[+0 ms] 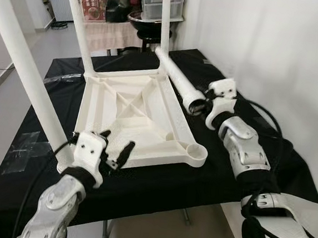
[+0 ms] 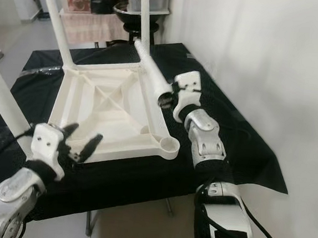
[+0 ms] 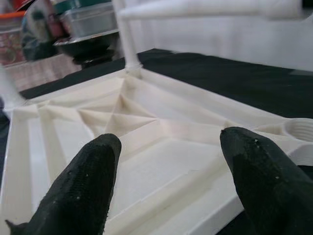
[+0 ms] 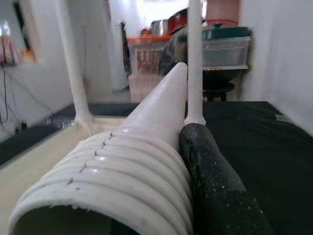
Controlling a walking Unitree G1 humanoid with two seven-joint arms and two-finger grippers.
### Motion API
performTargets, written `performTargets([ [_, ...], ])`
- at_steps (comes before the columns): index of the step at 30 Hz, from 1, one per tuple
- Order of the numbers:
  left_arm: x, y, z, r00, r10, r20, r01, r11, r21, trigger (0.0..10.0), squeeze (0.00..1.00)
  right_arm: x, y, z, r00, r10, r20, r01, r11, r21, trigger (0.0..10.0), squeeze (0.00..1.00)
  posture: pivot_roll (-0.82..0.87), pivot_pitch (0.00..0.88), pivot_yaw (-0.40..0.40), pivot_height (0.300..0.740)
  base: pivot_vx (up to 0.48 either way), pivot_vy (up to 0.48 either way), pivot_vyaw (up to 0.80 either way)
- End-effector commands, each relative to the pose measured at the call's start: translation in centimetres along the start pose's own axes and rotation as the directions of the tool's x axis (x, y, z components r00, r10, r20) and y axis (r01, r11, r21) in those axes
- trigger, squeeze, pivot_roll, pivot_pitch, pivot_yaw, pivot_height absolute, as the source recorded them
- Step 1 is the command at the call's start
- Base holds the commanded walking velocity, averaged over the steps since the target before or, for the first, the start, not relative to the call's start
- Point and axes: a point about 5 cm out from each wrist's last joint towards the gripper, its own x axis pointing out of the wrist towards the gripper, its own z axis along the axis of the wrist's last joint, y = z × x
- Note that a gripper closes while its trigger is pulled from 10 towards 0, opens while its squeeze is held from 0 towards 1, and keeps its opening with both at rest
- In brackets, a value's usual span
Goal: Building children table
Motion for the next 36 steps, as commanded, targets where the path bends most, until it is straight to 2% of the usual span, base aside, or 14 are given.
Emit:
performTargets([
  [1, 0.5, 0.2, -0.6, 0.999, 0.037, -0.031, -0.038, 0.999, -0.027, 10.0, 0.00, 0.4, 0.4, 0.9, 0.997, -0.040, 0.063, 0.031, 0.989, 0.144, 4.7, 0.00, -0.07, 0.000, 0.041, 0.740, 0.000, 0.000, 0.00],
  [2, 0.6, 0.2, -0.6, 0.998, 0.047, -0.036, -0.048, 0.998, -0.032, 10.0, 0.00, 0.5, 0.6, 0.7, 0.997, -0.051, 0.060, 0.040, 0.984, 0.171, 10.0, 0.00, -0.07, 0.000, 0.042, 0.740, 0.000, 0.000, 0.00],
  [8, 1.2, 0.2, -1.5, 0.992, 0.081, -0.093, -0.081, 0.997, 0.009, 10.0, 0.00, 0.4, 2.6, -1.6, 1.000, -0.027, 0.003, 0.026, 0.984, 0.176, 10.0, 0.00, -0.07, 0.000, 0.040, 0.740, -0.116, 0.000, 0.00],
  [13, 1.3, 0.2, -1.4, 0.992, 0.085, -0.093, -0.084, 0.996, 0.014, 10.0, 0.00, 0.4, 2.9, -1.9, 1.000, -0.026, -0.002, 0.026, 0.983, 0.184, 10.0, 0.00, -0.07, 0.000, 0.041, 0.740, -0.427, 0.000, 0.00],
  [14, 1.4, 0.2, -1.2, 0.995, 0.075, -0.070, -0.074, 0.997, 0.018, 10.0, 0.00, 0.4, 3.1, -2.1, 1.000, -0.026, -0.004, 0.027, 0.981, 0.190, 10.0, 0.00, -0.07, 0.000, 0.043, 0.740, -0.375, 0.000, 0.00],
  [20, 1.6, 0.2, -0.9, 0.997, 0.068, -0.043, -0.066, 0.997, 0.040, 10.0, 0.00, 0.3, 3.6, -2.6, 0.999, -0.032, -0.013, 0.034, 0.978, 0.206, 10.0, 0.00, -0.07, 0.000, 0.047, 0.740, 0.000, 0.000, 0.00],
  [36, 1.6, 0.1, -0.4, 0.998, 0.056, 0.005, -0.056, 0.998, 0.034, 10.0, 0.00, 0.2, 2.7, -2.6, 0.995, -0.102, -0.007, 0.101, 0.978, 0.183, 10.0, 0.00, -0.07, 0.000, 0.048, 0.740, 0.000, 0.000, 0.00],
])
